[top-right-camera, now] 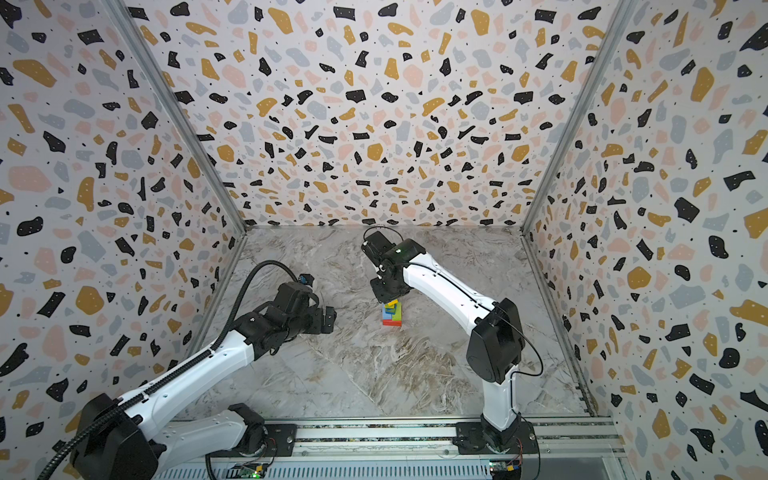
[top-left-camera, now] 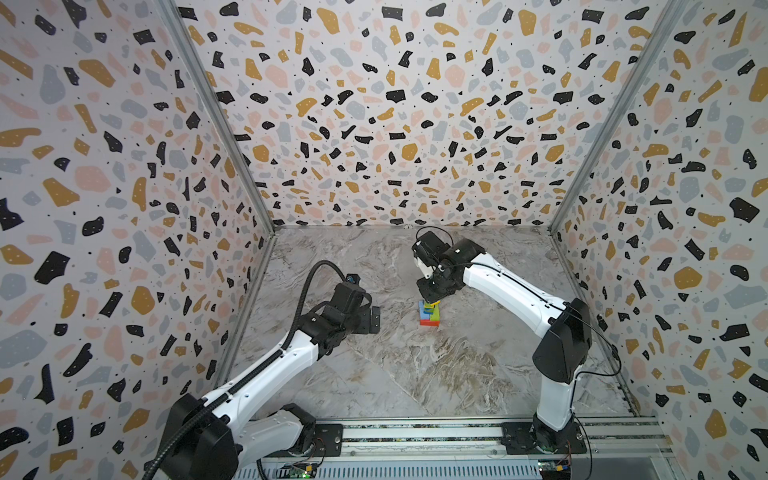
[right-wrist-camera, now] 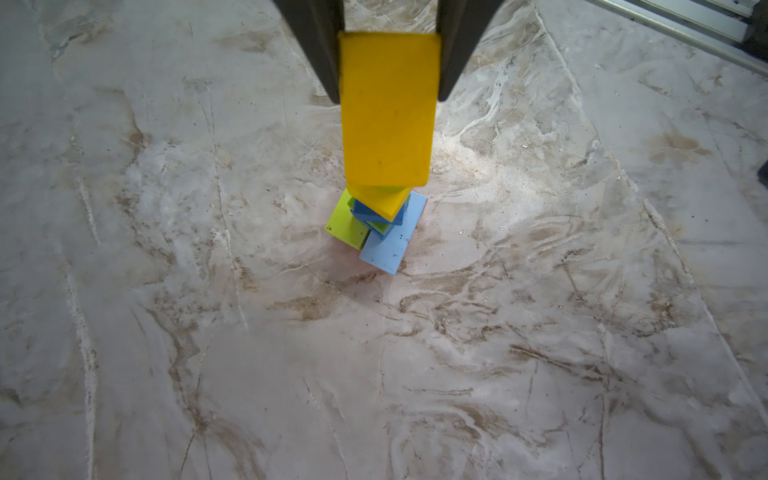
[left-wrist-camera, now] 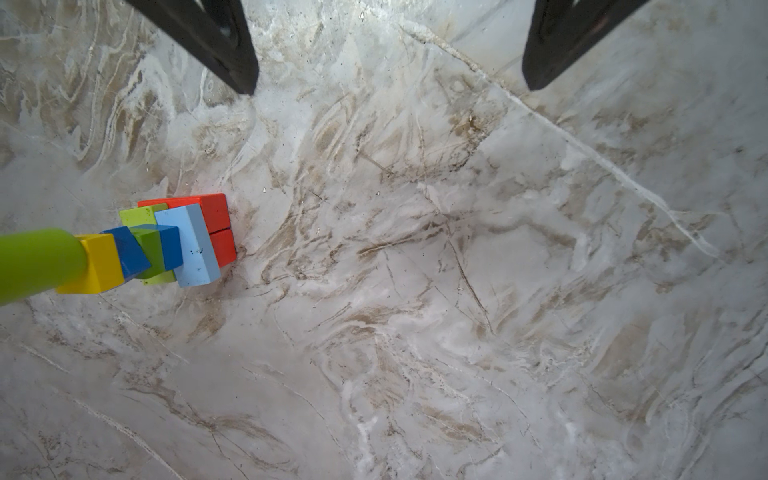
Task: Build the wood block tower
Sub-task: 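Lower the yellow prism onto the green cylinder atop the stack with the right gripper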
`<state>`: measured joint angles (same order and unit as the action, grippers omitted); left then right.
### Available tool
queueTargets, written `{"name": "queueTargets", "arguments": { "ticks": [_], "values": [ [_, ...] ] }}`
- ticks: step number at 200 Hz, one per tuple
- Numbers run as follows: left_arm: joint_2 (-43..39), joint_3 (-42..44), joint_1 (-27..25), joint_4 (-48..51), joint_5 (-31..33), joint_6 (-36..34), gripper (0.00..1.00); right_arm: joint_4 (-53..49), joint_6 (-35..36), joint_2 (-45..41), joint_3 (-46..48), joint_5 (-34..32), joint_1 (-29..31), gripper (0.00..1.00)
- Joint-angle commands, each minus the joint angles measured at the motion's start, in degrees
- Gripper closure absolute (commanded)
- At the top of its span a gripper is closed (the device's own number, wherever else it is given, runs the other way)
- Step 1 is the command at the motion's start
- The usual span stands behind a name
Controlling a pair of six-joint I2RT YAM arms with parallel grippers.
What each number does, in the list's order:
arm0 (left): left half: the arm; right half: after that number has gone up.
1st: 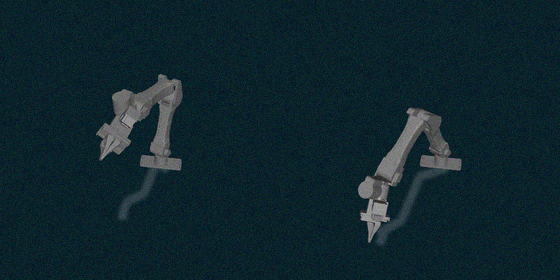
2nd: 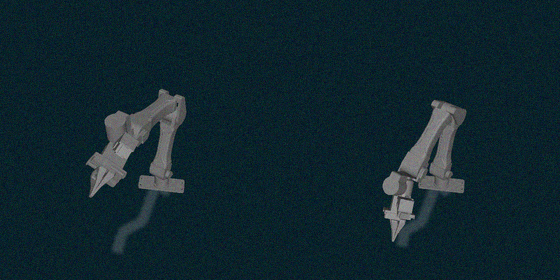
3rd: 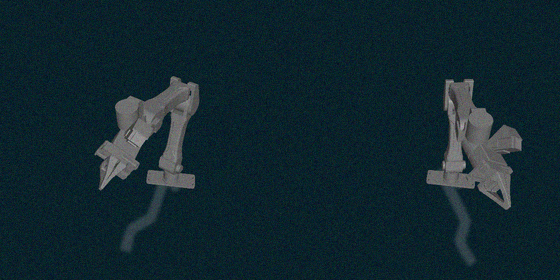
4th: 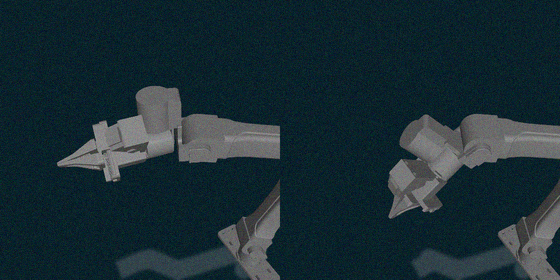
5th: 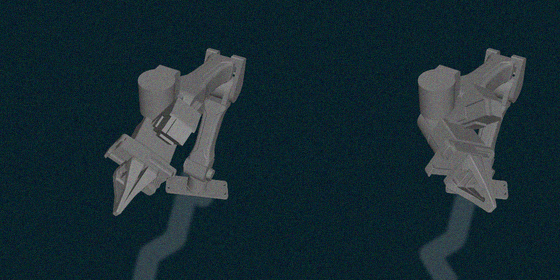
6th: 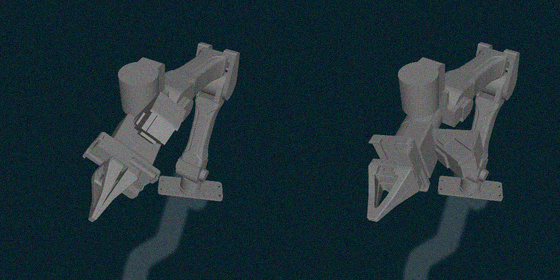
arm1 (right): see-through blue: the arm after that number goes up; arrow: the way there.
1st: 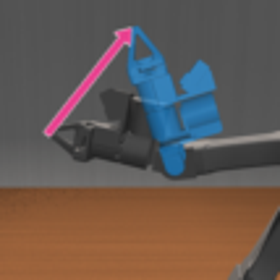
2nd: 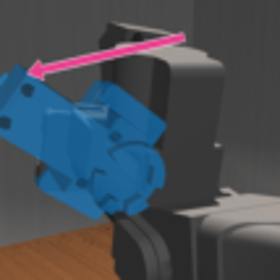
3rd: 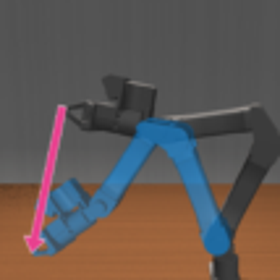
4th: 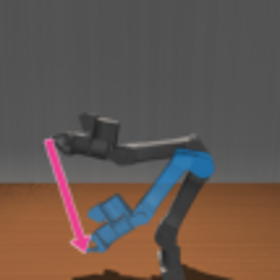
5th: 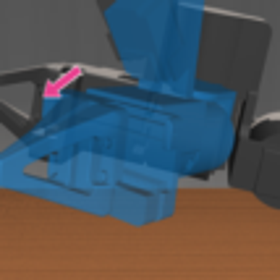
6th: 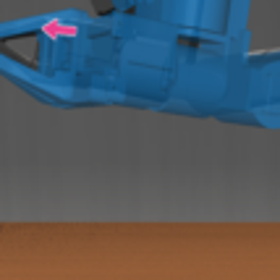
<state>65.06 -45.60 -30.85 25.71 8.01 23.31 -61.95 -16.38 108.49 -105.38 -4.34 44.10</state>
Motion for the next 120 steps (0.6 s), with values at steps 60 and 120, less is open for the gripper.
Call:
{"name": "queueTargets", "arguments": {
  "ticks": [60,120],
  "values": [
    [-0.52,0.96,0.28,-1.44,-0.54,-0.81,0.0,-0.9,-0.37,0.05,-1.15,-0.93,-0.07,0.63],
    [-0.57,0.98,0.35,-1.47,-0.55,-0.9,0.0,-0.63,-0.59,-0.45,-0.96,-1.37,-0.07,0.57]
  ]
}}
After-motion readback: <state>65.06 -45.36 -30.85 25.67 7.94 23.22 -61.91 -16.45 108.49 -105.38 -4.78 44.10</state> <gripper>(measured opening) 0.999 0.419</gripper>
